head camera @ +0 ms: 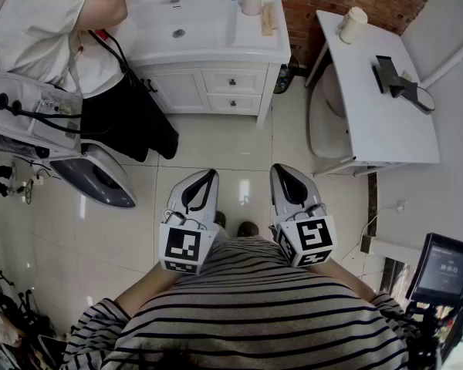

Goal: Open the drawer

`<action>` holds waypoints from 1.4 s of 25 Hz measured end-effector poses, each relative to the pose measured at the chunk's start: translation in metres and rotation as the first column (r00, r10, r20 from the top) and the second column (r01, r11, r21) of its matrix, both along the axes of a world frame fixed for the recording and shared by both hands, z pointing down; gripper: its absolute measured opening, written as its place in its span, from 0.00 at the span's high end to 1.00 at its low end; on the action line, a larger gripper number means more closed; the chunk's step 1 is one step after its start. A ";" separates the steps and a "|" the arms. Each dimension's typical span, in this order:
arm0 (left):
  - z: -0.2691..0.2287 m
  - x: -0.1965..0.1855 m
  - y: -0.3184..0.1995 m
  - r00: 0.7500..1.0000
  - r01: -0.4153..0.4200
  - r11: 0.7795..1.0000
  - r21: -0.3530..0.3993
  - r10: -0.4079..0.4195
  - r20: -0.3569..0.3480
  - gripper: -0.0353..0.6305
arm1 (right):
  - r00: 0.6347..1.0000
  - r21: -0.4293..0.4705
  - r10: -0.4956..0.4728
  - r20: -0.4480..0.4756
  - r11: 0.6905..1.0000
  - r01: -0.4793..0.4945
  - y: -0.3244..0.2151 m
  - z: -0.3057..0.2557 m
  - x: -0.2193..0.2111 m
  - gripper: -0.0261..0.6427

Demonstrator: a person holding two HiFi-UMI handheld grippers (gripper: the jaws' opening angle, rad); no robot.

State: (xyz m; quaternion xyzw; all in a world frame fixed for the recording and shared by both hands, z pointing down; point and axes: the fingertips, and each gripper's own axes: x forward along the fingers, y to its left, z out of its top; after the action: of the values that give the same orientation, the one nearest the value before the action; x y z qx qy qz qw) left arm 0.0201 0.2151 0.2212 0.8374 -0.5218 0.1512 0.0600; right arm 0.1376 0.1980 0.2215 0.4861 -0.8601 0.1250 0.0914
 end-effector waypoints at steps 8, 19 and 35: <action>0.009 -0.016 -0.062 0.999 -0.040 0.999 -0.004 0.039 -0.031 0.92 | 0.999 -0.034 0.036 -0.025 0.999 -0.037 -0.061 0.020 -0.017 0.96; 0.066 -0.051 -0.232 0.983 -0.182 0.982 -0.046 0.183 0.009 0.92 | 0.988 -0.122 0.130 -0.081 0.983 -0.139 -0.230 0.106 -0.072 0.96; 0.257 -0.075 -0.331 0.996 -0.073 0.990 -0.123 0.066 -0.060 0.92 | 0.946 -0.182 0.154 -0.285 0.960 -0.212 -0.437 0.403 -0.122 0.70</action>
State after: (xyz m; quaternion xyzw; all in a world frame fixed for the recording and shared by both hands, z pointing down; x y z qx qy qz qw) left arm -0.0549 -0.1161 0.4787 0.8536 -0.4800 0.1620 0.1216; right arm 0.0158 -0.2395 0.6243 0.5642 -0.7725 0.1564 0.2459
